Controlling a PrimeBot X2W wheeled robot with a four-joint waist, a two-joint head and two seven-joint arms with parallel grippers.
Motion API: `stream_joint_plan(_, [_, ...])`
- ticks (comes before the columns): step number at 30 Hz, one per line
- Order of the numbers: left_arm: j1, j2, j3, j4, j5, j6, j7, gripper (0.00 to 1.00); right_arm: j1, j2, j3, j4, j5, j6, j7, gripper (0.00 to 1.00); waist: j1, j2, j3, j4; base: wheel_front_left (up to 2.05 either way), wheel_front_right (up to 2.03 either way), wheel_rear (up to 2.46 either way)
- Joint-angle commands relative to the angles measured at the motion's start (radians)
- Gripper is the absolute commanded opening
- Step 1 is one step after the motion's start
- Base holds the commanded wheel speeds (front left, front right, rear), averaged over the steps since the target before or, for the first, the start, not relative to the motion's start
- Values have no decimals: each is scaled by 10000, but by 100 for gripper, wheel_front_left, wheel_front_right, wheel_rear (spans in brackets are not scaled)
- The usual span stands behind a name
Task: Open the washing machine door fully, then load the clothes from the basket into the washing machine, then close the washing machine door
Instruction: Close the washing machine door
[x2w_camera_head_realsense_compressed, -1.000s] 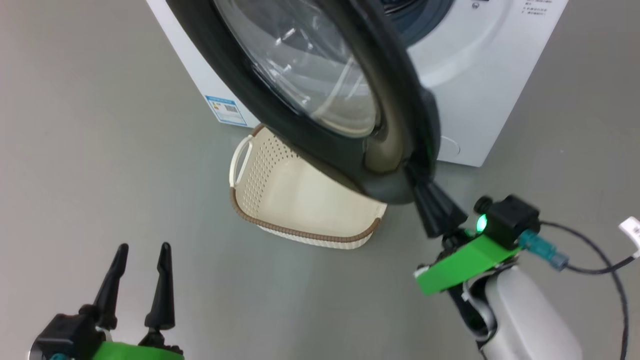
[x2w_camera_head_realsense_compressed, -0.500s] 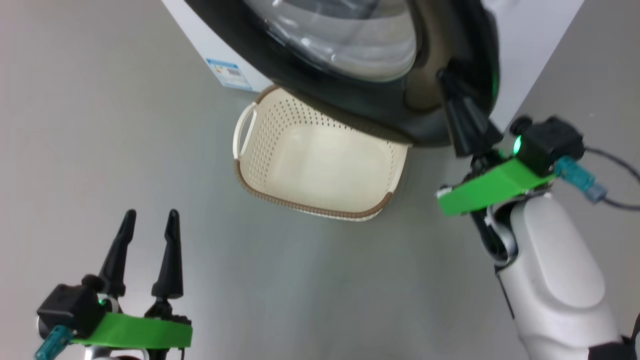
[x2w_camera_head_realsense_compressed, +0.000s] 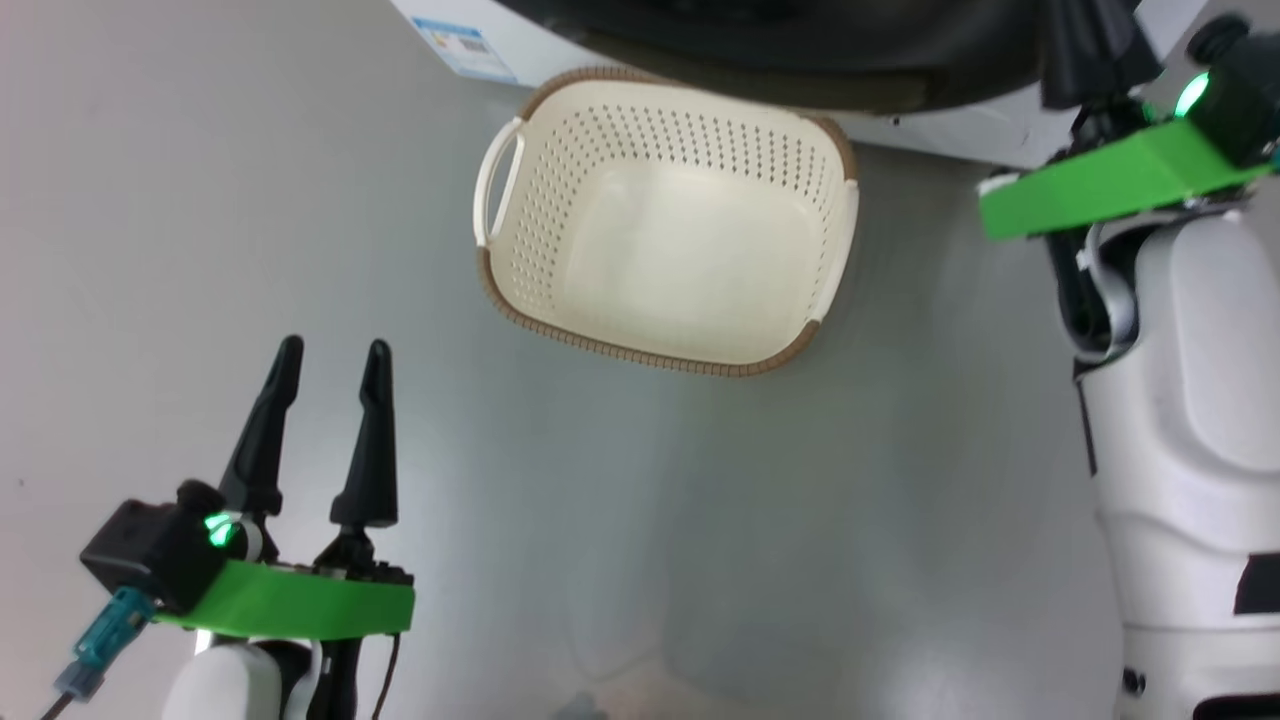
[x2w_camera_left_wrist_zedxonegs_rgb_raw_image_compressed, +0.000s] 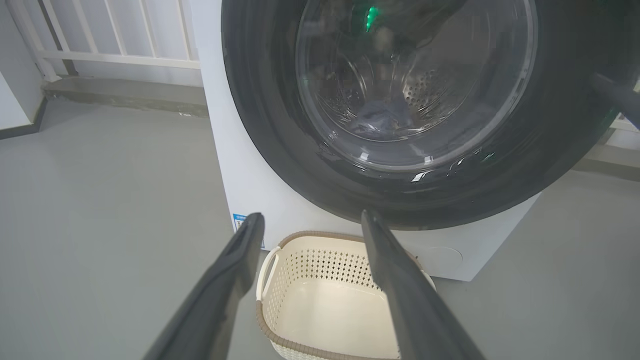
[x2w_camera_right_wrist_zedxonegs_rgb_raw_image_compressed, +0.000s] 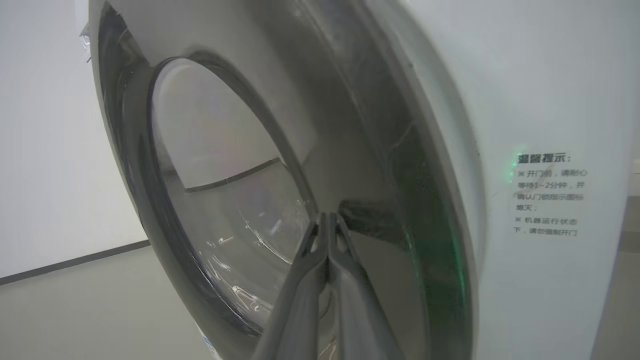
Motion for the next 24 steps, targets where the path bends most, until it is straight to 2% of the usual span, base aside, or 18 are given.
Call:
stream_joint_plan(1, [-231,202,254,-301,-115,-24,-65,100,-394,153,80,-125,-148,12,-44,0,0,0,414,161,0,0,0])
stream_joint_plan(7, [-601,202,-28,-329,-332,-24,-65,100,-1560,3,-121,174,-593,12,-44,0,0,0,1014,323,0,0,0])
stream_joint_plan(14, [-770,202,-125,-283,-410,-24,-65,100,-2322,0,-439,559,-906,12,-44,0,0,0,1107,447,0,0,0])
stream_joint_plan(19, [-742,202,-121,-219,-418,-24,-65,100,-2314,45,-345,652,-933,12,-44,0,0,0,991,366,0,0,0])
stream_joint_plan(24, [-668,202,-26,-166,-357,-24,-65,100,-1582,72,162,768,-530,12,-44,0,0,0,688,139,0,0,0])
